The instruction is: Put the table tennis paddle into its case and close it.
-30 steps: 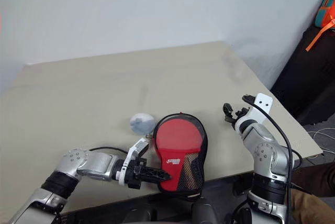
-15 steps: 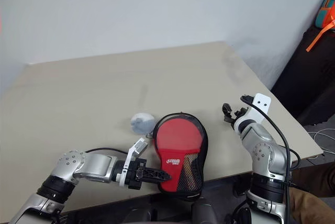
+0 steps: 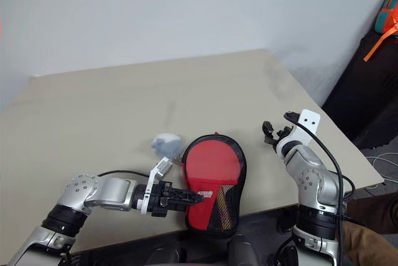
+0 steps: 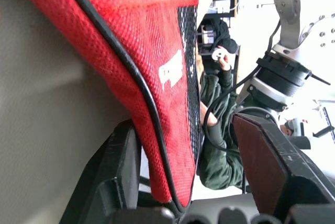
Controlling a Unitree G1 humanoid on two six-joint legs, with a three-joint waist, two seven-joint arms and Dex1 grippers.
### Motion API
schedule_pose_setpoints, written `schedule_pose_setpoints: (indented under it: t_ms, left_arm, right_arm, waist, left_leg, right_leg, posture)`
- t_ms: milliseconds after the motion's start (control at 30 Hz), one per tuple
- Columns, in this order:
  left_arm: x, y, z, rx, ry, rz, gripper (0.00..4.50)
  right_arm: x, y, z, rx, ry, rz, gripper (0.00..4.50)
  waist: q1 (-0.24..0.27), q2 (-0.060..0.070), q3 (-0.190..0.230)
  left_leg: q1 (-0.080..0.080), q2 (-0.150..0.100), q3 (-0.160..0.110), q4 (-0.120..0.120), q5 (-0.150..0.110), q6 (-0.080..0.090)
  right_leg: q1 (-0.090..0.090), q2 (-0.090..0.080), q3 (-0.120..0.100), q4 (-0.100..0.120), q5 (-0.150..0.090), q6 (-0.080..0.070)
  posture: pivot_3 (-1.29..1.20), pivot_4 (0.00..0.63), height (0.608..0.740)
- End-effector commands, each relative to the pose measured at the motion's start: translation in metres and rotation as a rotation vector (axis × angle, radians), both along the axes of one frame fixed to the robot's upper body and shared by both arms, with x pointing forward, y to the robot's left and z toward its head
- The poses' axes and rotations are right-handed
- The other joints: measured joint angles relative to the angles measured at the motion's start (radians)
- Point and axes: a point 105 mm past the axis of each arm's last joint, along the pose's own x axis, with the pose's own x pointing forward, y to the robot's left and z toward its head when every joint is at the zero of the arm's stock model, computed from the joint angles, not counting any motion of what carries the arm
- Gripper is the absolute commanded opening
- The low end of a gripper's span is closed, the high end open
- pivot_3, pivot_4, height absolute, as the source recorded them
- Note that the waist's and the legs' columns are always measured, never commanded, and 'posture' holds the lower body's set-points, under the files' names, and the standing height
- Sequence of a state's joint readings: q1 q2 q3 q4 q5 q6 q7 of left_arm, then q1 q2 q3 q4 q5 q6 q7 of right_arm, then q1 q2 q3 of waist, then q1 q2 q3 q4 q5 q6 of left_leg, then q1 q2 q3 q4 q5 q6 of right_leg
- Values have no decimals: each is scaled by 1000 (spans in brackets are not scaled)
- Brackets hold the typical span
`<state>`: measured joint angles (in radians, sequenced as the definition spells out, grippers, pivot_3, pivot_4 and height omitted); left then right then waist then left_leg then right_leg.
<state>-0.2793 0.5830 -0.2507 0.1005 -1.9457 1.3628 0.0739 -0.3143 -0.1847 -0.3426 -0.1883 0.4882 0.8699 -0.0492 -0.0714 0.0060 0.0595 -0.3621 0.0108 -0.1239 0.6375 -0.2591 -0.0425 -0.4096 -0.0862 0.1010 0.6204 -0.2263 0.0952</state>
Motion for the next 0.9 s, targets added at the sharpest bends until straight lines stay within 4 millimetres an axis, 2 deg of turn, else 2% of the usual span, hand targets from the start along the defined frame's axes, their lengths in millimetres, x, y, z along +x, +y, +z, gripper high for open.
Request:
schedule_pose_setpoints:
  t_ms: [33,233,300,433,533,700,900]
  left_arm:
    - [7,11,9,-8,-19,23,2860]
    - [7,34,25,85,-134,-16,2860]
    - [4,36,32,137,-249,-87,2860]
    - [21,38,53,100,-404,-63,2860]
    - [30,32,65,106,-646,-72,2860]
    - [41,12,50,126,-987,-69,2860]
    - [60,0,20,192,-1159,8,2860]
  right_arm:
    - [4,-1,18,-18,-63,7,4500]
    - [4,-6,20,-1,-75,5,4500]
    - [5,-5,20,1,-78,8,4500]
    - [8,0,21,4,-92,30,4500]
    - [12,8,29,1,-145,81,4500]
    - [20,15,38,-20,-187,121,4500]
    - [26,18,44,-39,-210,137,4500]
  waist:
    - [0,0,0]
    - [0,0,0]
    - [0,-1,1]
    - [0,-1,1]
    - [-1,-1,1]
    - [0,1,1]
    - [0,-1,1]
  left_leg:
    - [0,0,0,0,0,0]
    - [0,0,0,-1,0,0]
    - [0,0,0,-1,0,0]
    - [0,0,0,-1,0,-1]
    - [0,0,1,-2,0,-1]
    - [0,0,2,-8,2,-3]
    - [-2,0,1,-7,2,-3]
  right_leg:
    - [0,0,0,0,0,0]
    - [-1,0,0,0,0,0]
    - [-1,0,0,0,0,0]
    - [0,0,0,-1,0,0]
    - [-1,0,0,-1,0,0]
    - [0,0,1,-9,2,-2]
    - [2,0,2,-12,4,0]
  posture:
    - [0,0,740]
    - [0,0,740]
    - [0,0,740]
    - [0,0,740]
    - [0,0,740]
    - [0,0,740]
    - [0,0,740]
